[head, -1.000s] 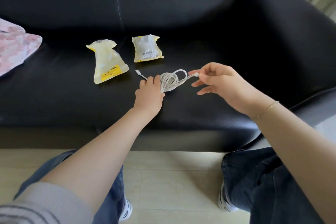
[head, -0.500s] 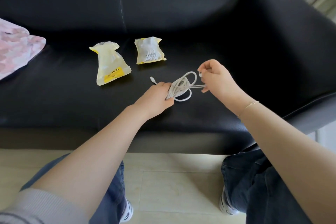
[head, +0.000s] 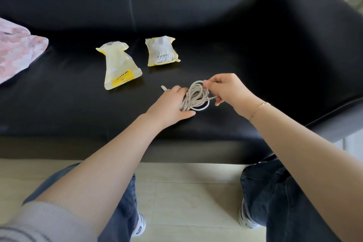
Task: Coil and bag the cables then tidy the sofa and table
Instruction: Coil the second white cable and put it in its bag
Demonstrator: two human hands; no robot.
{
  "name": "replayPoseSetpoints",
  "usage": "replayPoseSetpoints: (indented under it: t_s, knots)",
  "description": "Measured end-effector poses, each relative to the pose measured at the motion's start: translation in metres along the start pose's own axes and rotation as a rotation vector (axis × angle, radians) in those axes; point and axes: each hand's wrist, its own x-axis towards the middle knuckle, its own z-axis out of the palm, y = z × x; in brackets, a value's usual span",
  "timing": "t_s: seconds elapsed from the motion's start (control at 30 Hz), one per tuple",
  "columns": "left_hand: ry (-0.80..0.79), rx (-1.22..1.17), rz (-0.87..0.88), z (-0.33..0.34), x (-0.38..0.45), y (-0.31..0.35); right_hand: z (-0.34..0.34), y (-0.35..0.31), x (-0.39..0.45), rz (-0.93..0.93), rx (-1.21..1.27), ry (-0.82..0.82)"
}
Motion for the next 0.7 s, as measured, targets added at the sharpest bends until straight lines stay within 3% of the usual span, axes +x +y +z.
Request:
replayPoseSetpoints:
  t_s: [0.2, 0.4, 0.57, 0.63, 0.7]
  knots:
    - [0.066, 0.028, -0.024, 0.009, 0.0, 0.009, 0.014, -0.002, 0.002, 0.085, 0.089, 0.11]
    - [-0.037, 0.051, -0.023, 0.007, 0.003, 0.003, 0.001, -0.004, 0.0, 0.195, 0.006, -0.066]
    - [0.018, 0.064, 0.038, 0.008, -0.003, 0.004, -0.005, 0.001, -0.007, 0.051, -0.032, -0.116]
    - [0.071, 0.101, 0.058, 0.011, -0.006, 0.005, -0.007, 0.002, -0.007, -0.007, -0.122, -0.051]
    - [0.093, 0.138, 0.056, 0.011, -0.005, 0.005, -0.013, 0.001, -0.006, -0.052, -0.063, 0.056]
